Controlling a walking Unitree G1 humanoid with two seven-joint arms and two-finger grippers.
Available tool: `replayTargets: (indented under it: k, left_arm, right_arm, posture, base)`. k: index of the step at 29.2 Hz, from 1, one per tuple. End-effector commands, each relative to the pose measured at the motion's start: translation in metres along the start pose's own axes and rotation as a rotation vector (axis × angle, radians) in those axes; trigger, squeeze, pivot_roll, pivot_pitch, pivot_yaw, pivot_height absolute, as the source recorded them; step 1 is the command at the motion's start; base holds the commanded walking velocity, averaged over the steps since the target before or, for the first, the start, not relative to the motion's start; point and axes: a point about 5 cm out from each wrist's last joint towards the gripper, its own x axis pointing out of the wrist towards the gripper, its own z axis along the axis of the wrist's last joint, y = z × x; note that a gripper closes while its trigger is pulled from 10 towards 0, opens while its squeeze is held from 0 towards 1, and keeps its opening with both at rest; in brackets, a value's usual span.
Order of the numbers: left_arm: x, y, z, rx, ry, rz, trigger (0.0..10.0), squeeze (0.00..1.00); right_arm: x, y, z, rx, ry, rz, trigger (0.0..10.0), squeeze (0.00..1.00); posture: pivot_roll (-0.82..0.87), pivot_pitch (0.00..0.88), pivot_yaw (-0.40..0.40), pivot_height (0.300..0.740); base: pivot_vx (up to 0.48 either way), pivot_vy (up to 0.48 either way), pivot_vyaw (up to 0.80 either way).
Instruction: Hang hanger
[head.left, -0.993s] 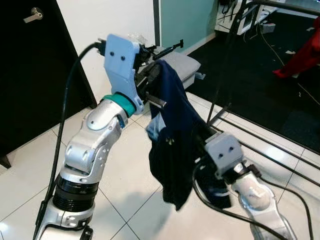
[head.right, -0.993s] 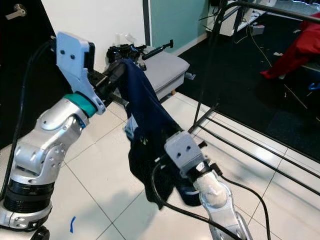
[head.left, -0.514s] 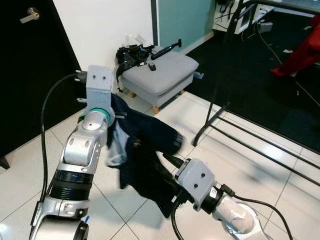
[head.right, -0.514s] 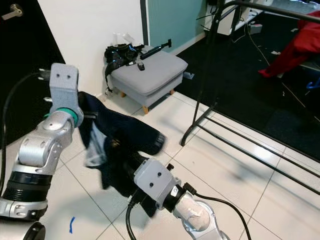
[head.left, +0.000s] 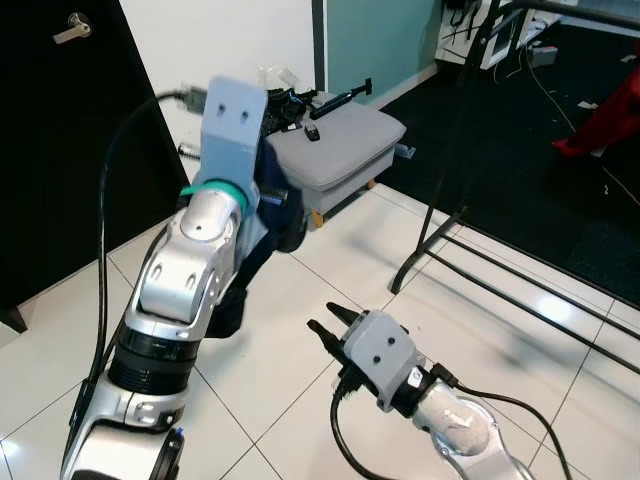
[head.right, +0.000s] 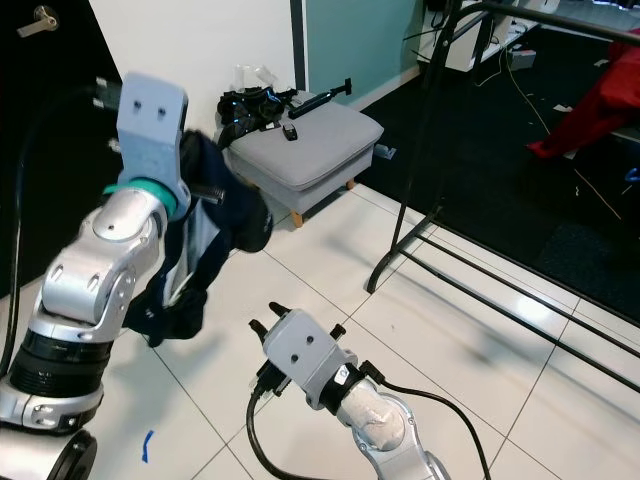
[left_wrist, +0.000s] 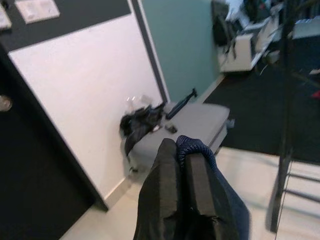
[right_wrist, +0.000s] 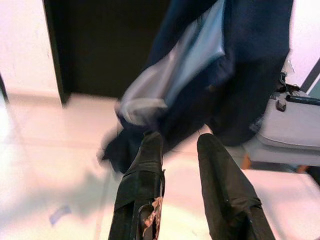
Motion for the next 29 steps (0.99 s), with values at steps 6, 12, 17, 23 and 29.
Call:
replayTargets:
  k: [6, 12, 17, 23, 29]
  left_arm:
    - [0.003, -0.007, 0.025, -0.011, -0.119, -0.039, 0.0, 0.00]
    - [0.004, -0.014, 0.034, -0.041, -0.157, -0.076, 0.0, 0.00]
    - [0.005, -0.019, 0.044, -0.064, -0.195, -0.102, 0.0, 0.00]
    - [0.004, -0.023, 0.052, -0.097, -0.224, -0.131, 0.0, 0.00]
    - [0.002, -0.025, 0.058, -0.110, -0.245, -0.151, 0.0, 0.00]
  right_arm:
    - [0.013, 0.006, -0.004, 0.157, -0.046, -0.040, 10.0, 0.00]
    - [0.023, 0.004, -0.022, 0.298, 0.002, -0.119, 10.0, 0.00]
    - [0.022, 0.011, -0.052, 0.426, 0.112, -0.185, 10.0, 0.00]
    - [0.034, 0.005, -0.051, 0.438, 0.066, -0.141, 10.0, 0.00]
    - [0.051, -0.007, -0.040, 0.397, -0.012, -0.113, 10.0, 0.00]
  posture:
    - [-0.24, 0.159, 0.176, 0.740]
    - [-0.24, 0.160, 0.177, 0.740]
    - [-0.23, 0.161, 0.172, 0.740]
    - [-0.23, 0.157, 0.181, 0.740]
    - [-0.22, 0.151, 0.181, 0.740]
  base:
    - [0.000, 0.000, 0.00]
    - [0.000, 0.000, 0.00]
    - [0.000, 0.000, 0.00]
    - [0.000, 0.000, 0.00]
    - [0.000, 0.000, 0.00]
